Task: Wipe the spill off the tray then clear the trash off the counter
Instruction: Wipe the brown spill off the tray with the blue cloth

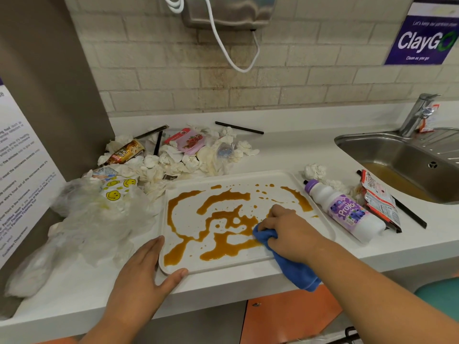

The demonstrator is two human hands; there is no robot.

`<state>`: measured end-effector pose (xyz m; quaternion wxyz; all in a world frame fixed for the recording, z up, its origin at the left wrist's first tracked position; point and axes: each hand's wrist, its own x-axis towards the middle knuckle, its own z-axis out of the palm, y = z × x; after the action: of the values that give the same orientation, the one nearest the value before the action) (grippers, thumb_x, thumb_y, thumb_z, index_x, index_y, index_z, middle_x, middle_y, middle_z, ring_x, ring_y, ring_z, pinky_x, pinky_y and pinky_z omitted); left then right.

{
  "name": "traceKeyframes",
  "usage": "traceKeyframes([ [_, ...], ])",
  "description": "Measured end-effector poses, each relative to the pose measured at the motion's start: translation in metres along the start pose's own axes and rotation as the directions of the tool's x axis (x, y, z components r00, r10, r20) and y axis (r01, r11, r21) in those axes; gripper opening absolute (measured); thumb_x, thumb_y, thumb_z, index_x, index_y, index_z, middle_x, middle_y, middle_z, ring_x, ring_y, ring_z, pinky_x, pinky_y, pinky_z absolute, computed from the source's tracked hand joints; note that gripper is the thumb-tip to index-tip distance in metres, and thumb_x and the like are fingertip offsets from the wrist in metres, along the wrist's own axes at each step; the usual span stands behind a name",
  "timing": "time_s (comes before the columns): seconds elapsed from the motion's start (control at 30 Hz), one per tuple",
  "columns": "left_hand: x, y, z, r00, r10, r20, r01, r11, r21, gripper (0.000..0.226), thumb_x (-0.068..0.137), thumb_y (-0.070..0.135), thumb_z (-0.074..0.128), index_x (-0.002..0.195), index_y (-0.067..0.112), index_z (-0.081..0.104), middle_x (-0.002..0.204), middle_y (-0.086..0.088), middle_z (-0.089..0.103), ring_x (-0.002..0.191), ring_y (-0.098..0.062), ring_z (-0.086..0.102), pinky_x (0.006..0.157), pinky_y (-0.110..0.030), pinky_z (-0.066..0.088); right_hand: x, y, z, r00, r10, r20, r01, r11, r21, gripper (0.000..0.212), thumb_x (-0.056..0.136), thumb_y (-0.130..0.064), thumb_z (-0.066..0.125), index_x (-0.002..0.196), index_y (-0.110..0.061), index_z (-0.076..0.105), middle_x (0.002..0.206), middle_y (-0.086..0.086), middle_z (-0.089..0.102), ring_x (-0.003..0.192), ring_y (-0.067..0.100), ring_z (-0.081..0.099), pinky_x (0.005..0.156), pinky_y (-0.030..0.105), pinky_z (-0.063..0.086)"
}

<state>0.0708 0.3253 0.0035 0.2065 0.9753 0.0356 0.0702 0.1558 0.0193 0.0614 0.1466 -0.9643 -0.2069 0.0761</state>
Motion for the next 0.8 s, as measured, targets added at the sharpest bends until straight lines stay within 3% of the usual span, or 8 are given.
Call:
traceKeyframes([
  [0.1,0.000,0.000,0.000,1.000,0.000,0.005,0.000,1.000,-0.007,0.095,0.070,0.082,0.037,0.148,0.029,0.024,0.152,0.011,0.032,0.138,-0.010,0.032,0.111,-0.031,0.032,0.000,-0.002,-0.003,0.995,-0.031,0.095,0.027,0.999,0.047,0.029,0.084,0.000,0.050,0.097,-0.017,0.070,0.102,-0.003,0.042,0.088,0.021,0.051,0.075,0.024,0.041],
  [0.23,0.000,0.000,-0.001,1.000,0.001,0.005,-0.001,1.000,-0.010,0.096,0.069,0.081,0.036,0.148,0.028,0.024,0.152,0.011,0.031,0.138,-0.010,0.032,0.111,-0.031,0.032,0.004,0.003,-0.005,1.000,0.008,0.025,-0.007,0.999,-0.043,0.031,0.080,0.001,0.050,0.092,-0.018,0.071,0.101,-0.004,0.043,0.086,0.018,0.050,0.074,0.026,0.043],
  [0.33,0.001,0.000,-0.001,1.000,-0.002,0.004,0.002,1.000,-0.013,0.096,0.069,0.082,0.037,0.148,0.029,0.025,0.152,0.011,0.032,0.137,-0.010,0.032,0.110,-0.032,0.033,-0.003,-0.001,0.000,0.995,-0.072,0.062,0.070,0.997,0.042,0.035,0.080,0.005,0.049,0.095,-0.018,0.072,0.097,-0.009,0.040,0.082,0.011,0.044,0.071,0.020,0.037],
  [0.4,0.001,0.000,-0.001,1.000,-0.008,0.006,0.008,1.000,-0.012,0.097,0.068,0.083,0.036,0.148,0.029,0.025,0.152,0.011,0.032,0.137,-0.010,0.033,0.110,-0.032,0.034,-0.003,0.002,-0.008,0.992,-0.068,0.109,0.065,0.997,0.029,0.033,0.080,0.003,0.051,0.093,-0.017,0.073,0.097,-0.010,0.041,0.082,0.009,0.046,0.070,0.015,0.036],
  [0.53,0.001,0.001,-0.001,1.000,-0.007,0.000,0.007,1.000,-0.008,0.097,0.068,0.082,0.036,0.148,0.028,0.026,0.151,0.010,0.033,0.137,-0.012,0.035,0.109,-0.033,0.036,0.001,-0.002,-0.009,0.998,-0.034,0.061,0.035,0.999,-0.018,0.031,0.079,0.003,0.050,0.090,-0.014,0.073,0.103,-0.002,0.046,0.087,0.020,0.053,0.069,0.022,0.039],
  [0.67,0.001,0.000,-0.001,1.000,0.002,0.005,-0.002,1.000,-0.005,0.098,0.067,0.083,0.035,0.148,0.028,0.027,0.151,0.010,0.033,0.137,-0.011,0.034,0.109,-0.033,0.036,-0.004,-0.006,-0.007,0.987,-0.099,0.129,0.097,0.995,0.018,0.033,0.083,0.002,0.051,0.098,-0.018,0.073,0.100,-0.008,0.039,0.087,0.013,0.047,0.069,0.015,0.034],
  [0.8,0.000,0.001,-0.001,1.000,0.004,0.002,-0.003,1.000,-0.010,0.097,0.068,0.082,0.036,0.147,0.028,0.027,0.151,0.010,0.033,0.136,-0.011,0.035,0.109,-0.033,0.035,0.001,-0.003,-0.009,0.997,-0.044,0.060,0.048,0.997,-0.068,0.027,0.083,-0.005,0.055,0.093,-0.022,0.073,0.101,-0.010,0.040,0.092,0.015,0.046,0.074,0.021,0.035],
])
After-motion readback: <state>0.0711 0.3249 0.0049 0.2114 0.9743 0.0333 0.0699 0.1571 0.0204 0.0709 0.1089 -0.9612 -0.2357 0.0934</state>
